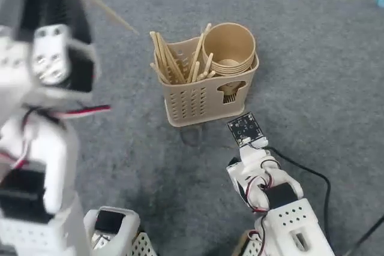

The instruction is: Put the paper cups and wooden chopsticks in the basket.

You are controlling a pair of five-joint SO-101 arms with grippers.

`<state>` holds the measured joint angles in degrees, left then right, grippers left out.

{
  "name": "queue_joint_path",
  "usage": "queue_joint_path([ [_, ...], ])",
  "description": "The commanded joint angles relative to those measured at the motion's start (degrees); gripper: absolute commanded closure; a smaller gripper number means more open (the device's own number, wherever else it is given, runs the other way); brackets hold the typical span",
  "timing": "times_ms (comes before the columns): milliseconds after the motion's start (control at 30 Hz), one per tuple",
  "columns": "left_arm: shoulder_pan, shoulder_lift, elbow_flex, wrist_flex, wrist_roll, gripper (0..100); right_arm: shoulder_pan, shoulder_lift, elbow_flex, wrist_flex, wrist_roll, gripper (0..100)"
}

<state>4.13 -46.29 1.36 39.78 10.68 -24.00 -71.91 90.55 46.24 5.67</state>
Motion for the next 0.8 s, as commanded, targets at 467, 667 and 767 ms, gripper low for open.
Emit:
queue_joint_path([
  [467, 6.51, 12.40, 10.42, -5.89, -0.26, 99, 0.75, -0.40, -0.62, -1.63, 0.88, 91.9],
  [667, 5.80, 12.31, 12.70, -7.74, -0.26, 99, 0.75, -0.57, -0.62, -1.45, 0.88, 91.9],
  [767, 5.01, 10.81, 12.09, -5.36, -0.35, 98, 0.75, -0.57, -0.62, -1.45, 0.88, 91.9],
])
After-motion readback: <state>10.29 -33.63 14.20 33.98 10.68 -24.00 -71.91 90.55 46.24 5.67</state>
